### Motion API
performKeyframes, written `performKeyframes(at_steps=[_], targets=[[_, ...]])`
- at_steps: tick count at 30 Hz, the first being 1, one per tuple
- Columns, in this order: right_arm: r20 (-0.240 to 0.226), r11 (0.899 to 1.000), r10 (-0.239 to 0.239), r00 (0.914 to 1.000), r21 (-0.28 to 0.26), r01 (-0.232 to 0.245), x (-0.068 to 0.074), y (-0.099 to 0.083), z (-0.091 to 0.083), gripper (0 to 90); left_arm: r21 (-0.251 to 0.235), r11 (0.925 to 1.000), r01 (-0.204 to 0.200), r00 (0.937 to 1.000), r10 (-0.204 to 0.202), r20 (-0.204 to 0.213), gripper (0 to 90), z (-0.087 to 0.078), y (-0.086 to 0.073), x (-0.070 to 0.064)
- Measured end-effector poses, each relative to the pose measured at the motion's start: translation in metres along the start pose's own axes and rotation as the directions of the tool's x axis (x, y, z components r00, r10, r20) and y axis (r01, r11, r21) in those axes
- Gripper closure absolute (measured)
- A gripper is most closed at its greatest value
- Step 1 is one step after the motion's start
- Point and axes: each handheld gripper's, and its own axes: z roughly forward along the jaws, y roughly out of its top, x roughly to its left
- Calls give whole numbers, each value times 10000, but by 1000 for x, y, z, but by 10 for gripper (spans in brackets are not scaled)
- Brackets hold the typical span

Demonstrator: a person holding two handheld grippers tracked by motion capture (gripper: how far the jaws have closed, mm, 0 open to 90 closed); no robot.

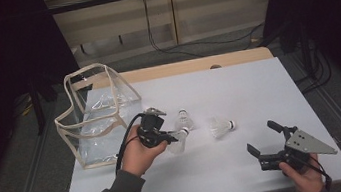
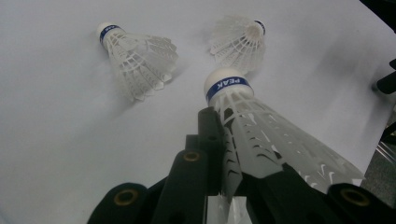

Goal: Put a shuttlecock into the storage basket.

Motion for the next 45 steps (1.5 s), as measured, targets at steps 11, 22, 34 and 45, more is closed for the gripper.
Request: performKeyframes(at_steps=[11, 22, 34, 45], targets=[[-28, 10000, -25, 10000, 3, 25, 0, 0, 0, 8, -17, 10000, 50, 9999, -50, -110, 879, -10, 12, 2], [-65, 10000, -41, 10000, 5, 41, 0, 0, 0, 9, 0, 9998, 176, 9998, -176, -85, 880, -15, 22, 4], [-65, 10000, -35, 10000, 1, 35, 0, 0, 0, 9, 57, 9997, 251, 9996, -251, -152, 882, -20, 33, 5], [-76, 10000, -35, 10000, -12, 35, 1, 0, 0, 10, 112, 9996, 256, 9994, -254, -255, 883, -24, 39, 6]])
